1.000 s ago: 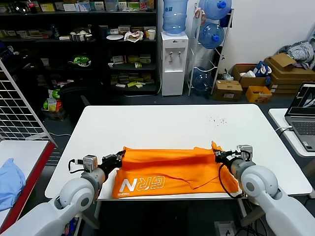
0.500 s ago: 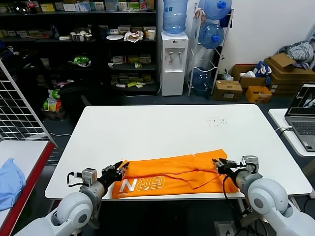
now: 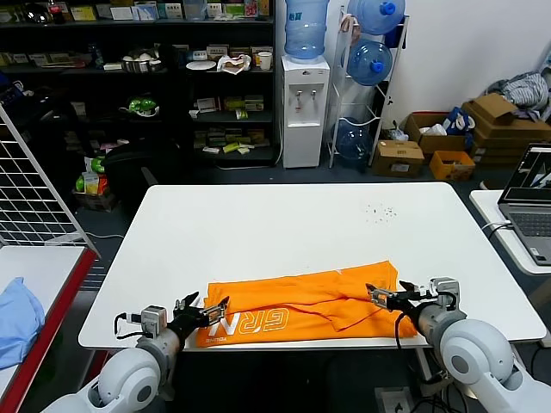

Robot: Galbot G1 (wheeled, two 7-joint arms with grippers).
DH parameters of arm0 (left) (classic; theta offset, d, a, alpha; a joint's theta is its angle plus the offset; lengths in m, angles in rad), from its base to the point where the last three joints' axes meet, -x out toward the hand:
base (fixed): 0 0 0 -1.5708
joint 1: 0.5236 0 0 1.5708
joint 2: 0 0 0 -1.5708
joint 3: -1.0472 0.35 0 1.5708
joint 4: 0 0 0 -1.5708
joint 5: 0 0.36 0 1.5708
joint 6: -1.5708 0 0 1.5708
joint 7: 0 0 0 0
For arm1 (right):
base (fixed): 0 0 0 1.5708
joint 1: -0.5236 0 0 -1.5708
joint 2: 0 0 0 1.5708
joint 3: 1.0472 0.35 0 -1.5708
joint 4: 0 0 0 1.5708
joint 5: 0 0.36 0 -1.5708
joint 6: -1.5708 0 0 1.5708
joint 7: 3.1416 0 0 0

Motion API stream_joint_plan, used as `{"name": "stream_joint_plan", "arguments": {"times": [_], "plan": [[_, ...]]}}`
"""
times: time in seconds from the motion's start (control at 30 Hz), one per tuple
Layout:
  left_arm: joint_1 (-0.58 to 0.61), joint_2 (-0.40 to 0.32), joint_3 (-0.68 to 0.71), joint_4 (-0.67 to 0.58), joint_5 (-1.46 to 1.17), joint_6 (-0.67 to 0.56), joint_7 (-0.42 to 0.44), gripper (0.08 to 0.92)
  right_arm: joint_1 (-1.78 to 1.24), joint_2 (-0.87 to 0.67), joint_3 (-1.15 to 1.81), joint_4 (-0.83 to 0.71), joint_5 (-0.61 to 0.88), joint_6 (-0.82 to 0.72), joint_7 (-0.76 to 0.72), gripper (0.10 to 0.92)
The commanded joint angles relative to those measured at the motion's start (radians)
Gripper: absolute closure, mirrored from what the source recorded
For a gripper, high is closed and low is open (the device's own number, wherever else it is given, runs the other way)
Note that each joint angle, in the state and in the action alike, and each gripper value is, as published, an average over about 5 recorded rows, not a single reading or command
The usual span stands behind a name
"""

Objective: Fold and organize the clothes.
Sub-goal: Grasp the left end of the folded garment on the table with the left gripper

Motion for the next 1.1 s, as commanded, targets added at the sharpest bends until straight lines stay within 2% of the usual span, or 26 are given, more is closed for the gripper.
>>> {"name": "stream_joint_plan", "arguments": {"times": [0.03, 0.1, 0.2, 0.97, 1.1], "plan": [[0.032, -0.011, 0.006, 0.017, 0.024, -0.014, -0.007, 0.116, -0.014, -0.001, 0.01, 0.009, -0.001, 0.001, -0.003, 0.118], [0.035, -0.01, 0.011, 0.014, 0.026, -0.017, -0.009, 0.093, -0.015, -0.001, 0.011, 0.009, -0.001, 0.001, -0.003, 0.11], [0.04, -0.01, 0.018, 0.012, 0.033, -0.02, -0.01, 0.136, -0.016, -0.001, 0.013, 0.009, 0.0, 0.002, -0.003, 0.105], [0.046, -0.023, 0.028, -0.006, 0.047, -0.029, -0.02, 0.803, -0.017, 0.013, 0.015, 0.003, -0.007, 0.019, -0.004, 0.104], [0.046, -0.002, 0.005, -0.036, 0.028, -0.025, -0.031, 0.879, -0.01, 0.017, 0.009, -0.004, -0.011, 0.024, -0.007, 0.104]]}}
